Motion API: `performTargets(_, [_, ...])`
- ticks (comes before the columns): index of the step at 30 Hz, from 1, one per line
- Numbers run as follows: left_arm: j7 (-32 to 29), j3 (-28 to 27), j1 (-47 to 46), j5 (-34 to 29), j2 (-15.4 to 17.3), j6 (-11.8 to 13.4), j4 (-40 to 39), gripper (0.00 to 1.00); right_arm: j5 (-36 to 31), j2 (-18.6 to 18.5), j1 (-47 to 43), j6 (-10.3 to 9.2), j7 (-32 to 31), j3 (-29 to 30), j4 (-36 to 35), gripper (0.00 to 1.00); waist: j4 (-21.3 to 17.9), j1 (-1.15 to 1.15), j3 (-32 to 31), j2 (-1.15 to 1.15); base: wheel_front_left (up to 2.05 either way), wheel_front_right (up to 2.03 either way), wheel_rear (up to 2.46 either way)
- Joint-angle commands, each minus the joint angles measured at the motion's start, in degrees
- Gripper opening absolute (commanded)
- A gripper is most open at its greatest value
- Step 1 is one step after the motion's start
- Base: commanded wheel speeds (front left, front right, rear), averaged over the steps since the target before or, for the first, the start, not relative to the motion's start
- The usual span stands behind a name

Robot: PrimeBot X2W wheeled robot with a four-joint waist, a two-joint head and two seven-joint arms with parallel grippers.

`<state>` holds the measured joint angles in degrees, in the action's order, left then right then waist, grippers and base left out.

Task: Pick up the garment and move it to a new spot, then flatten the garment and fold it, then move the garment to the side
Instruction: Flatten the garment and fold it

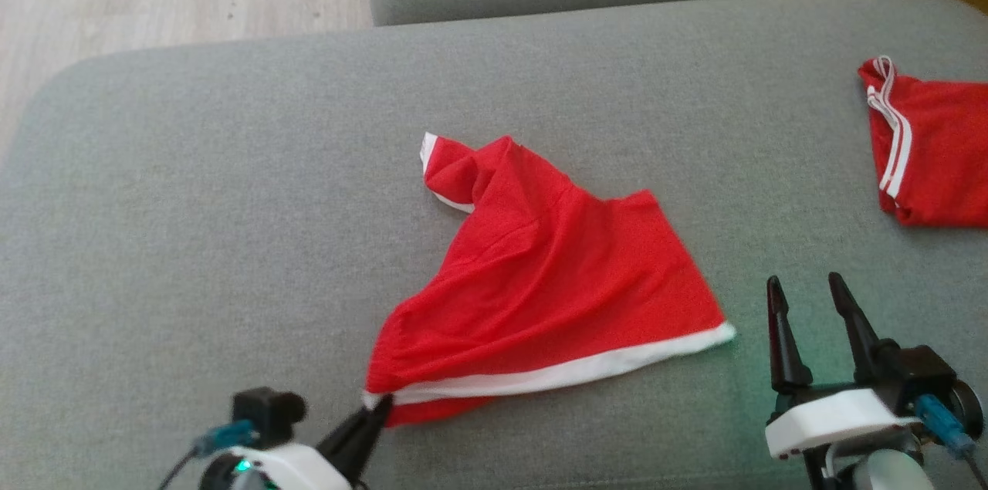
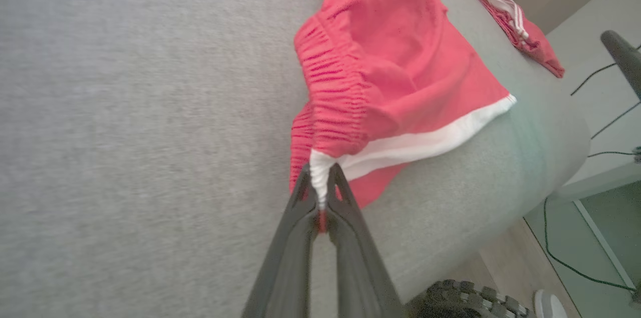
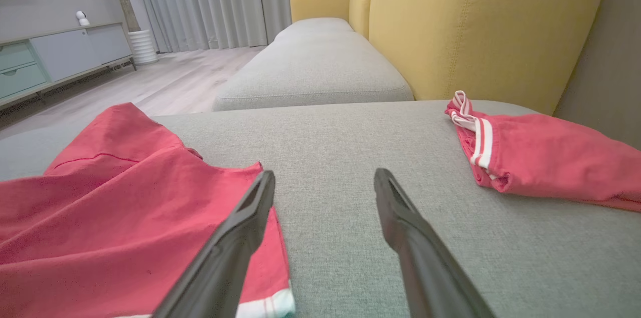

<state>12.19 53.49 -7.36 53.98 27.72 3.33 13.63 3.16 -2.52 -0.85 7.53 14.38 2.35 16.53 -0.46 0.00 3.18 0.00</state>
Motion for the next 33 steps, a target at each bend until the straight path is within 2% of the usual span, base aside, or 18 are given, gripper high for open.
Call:
performTargets(1, [1.27, -3.01, -2.91, -0.38, 0.58, -0.92, 0.09, 0.0, -0.59, -0.36, -0.11, -0.04, 0.62, -1.21, -1.43, 1.0, 0.36, 0.0, -0.56, 0.0, 0.0, 0.0, 0.0])
performTargets(7, [2.61, -5.01, -2.34, -2.27, -0.2, -4.46, 6.98, 0.0, -1.15, -0.36, -0.8, -0.04, 0.62, -1.41, -1.08, 1.0, 0.3, 0.0, -2.1, 0.0, 0.0, 0.0, 0.0])
performTargets(8, [2.66, -5.23, -2.1, -2.59, -0.49, -4.88, 7.66, 0.15, -1.17, -0.36, -0.93, -0.04, 0.62, -1.46, -1.03, 1.0, 0.24, 0.0, -2.33, 0.0, 0.0, 0.0, 0.0])
performTargets(9, [2.71, -5.51, -1.87, -2.94, -0.8, -5.16, 8.2, 0.4, -1.15, -0.36, -1.05, -0.04, 0.62, -1.48, -1.0, 1.0, 0.19, 0.0, -2.55, 0.0, 0.0, 0.0, 0.0])
performTargets(10, [2.74, -5.84, -1.62, -3.35, -1.08, -5.3, 8.61, 0.85, -1.11, -0.36, -1.17, -0.04, 0.62, -1.5, -0.98, 1.0, 0.14, 0.0, -2.75, 0.0, 0.0, 0.0, 0.0])
performTargets(11, [2.76, -6.26, -1.35, -3.81, -1.33, -5.32, 8.89, 1.0, -1.07, -0.36, -1.29, -0.04, 0.62, -1.52, -0.97, 1.0, 0.09, 0.0, -2.92, 0.0, 0.0, 0.0, 0.0])
performTargets(18, [2.79, -11.13, 1.35, -7.16, -2.28, -2.96, 7.66, 1.0, -0.7, -0.36, -1.8, -0.04, 0.62, -1.5, -1.35, 1.0, -0.22, 0.0, -3.48, 0.0, 0.0, 0.0, 0.0])
performTargets(22, [2.8, -17.24, 4.39, -10.93, -3.59, -0.24, 3.44, 1.0, -0.53, -0.36, -1.95, -0.04, 0.62, -0.57, -2.21, 1.0, -0.2, 0.0, -3.58, 0.0, 0.0, 0.0, 0.0])
performTargets(25, [2.8, -21.64, 7.04, -14.45, -5.22, 0.78, -0.43, 1.0, -0.35, -0.36, -2.1, -0.04, 0.62, 0.33, -2.78, 1.0, 0.1, 0.0, -3.56, 0.0, 0.0, 0.0, 0.0])
performTargets(33, [2.8, -32.35, 10.97, -23.98, -10.08, 1.47, -7.27, 1.0, -0.51, -0.36, -2.72, -0.04, 0.62, 1.77, -3.55, 1.0, 1.97, 0.0, -3.74, 0.0, 0.0, 0.0, 0.0])
